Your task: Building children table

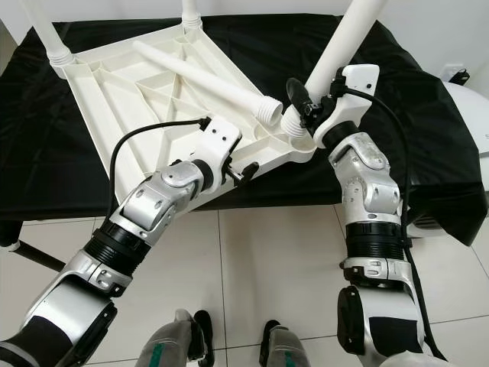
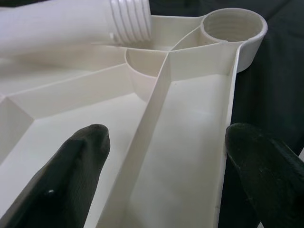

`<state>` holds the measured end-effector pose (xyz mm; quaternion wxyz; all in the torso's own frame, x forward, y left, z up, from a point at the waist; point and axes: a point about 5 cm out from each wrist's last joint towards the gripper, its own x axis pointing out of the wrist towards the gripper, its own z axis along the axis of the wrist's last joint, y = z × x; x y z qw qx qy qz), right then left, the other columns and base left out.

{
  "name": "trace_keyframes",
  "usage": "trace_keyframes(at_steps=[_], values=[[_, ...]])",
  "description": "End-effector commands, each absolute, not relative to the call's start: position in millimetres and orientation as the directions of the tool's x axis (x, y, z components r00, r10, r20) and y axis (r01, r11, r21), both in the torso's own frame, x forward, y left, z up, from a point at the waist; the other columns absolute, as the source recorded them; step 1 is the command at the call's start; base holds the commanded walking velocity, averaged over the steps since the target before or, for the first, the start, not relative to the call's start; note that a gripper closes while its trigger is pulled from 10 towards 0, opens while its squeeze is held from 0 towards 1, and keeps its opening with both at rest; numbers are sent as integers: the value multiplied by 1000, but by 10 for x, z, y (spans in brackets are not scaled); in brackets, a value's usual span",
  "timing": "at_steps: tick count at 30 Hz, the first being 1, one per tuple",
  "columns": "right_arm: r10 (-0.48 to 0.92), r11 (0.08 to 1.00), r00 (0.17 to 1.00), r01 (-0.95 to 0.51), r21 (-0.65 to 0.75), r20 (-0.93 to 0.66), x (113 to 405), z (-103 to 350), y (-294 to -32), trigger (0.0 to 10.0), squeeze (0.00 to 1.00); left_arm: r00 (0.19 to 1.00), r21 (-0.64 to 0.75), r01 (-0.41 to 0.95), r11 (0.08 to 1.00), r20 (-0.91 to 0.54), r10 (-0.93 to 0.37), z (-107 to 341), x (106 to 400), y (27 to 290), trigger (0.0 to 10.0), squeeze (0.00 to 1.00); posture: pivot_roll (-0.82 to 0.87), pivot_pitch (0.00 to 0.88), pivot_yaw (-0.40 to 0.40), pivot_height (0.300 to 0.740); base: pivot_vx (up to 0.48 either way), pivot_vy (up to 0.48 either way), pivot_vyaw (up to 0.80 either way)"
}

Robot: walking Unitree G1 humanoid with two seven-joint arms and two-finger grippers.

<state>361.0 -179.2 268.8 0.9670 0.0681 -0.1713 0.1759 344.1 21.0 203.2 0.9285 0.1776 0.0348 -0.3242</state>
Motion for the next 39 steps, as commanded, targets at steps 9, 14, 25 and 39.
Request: trace_keyframes(at_steps=[9, 14, 25, 39], values=[[297, 937, 879, -344, 66, 372, 3580, 2727, -1856, 10000, 0, 657, 327, 743, 584, -184, -731, 2045, 3303, -25, 3608, 0, -122, 178, 44, 740, 0, 0, 0], [298, 936, 879, -345, 65, 371, 3581, 2729, -1854, 10000, 0, 633, 335, 762, 555, -201, -748, 2021, 3279, -54, 10000, 0, -122, 179, 43, 740, 0, 0, 0], [308, 934, 878, -352, 57, 367, 3593, 2743, -1854, 10000, 0, 590, 353, 803, 480, -354, -726, 1737, 3263, -75, 10000, 0, -123, 176, 34, 740, 0, 0, 0], [307, 936, 876, -349, 50, 372, 3591, 2768, -1867, 10000, 0, 633, 354, 774, 526, -395, -666, 1771, 3431, 10, 4667, 0, -126, 181, 42, 740, 0, 0, 0]])
